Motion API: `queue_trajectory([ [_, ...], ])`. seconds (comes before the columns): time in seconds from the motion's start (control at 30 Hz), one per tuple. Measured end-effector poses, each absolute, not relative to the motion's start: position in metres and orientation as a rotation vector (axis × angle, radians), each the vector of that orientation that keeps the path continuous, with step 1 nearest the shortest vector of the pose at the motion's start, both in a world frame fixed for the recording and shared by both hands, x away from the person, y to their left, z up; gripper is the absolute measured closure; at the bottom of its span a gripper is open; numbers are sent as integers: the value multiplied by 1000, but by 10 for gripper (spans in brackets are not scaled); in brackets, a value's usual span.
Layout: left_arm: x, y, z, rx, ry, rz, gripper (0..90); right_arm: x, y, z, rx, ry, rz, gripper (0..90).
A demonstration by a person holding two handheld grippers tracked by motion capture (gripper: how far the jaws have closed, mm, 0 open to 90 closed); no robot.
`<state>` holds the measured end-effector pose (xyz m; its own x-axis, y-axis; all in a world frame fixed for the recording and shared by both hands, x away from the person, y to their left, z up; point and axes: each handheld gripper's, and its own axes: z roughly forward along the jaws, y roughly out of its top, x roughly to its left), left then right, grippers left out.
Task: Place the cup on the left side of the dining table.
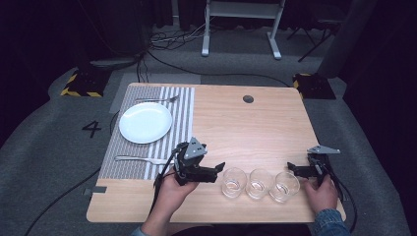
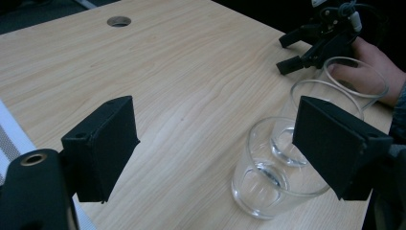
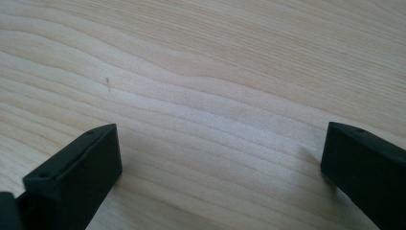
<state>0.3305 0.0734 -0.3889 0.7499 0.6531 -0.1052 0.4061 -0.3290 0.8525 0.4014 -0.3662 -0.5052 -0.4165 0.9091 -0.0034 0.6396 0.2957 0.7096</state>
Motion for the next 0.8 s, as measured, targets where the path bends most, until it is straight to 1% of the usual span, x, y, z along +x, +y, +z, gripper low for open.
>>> queue_trajectory([
  [0.43,329,47,-395,1953,792,251,157,401,-366,-505,1386,2162,897,5],
  [0.6,329,43,-401,1998,759,239,156,401,-366,-505,1386,2162,897,5],
  [0.8,328,38,-411,2025,686,165,156,401,-366,-505,1386,2163,897,5],
])
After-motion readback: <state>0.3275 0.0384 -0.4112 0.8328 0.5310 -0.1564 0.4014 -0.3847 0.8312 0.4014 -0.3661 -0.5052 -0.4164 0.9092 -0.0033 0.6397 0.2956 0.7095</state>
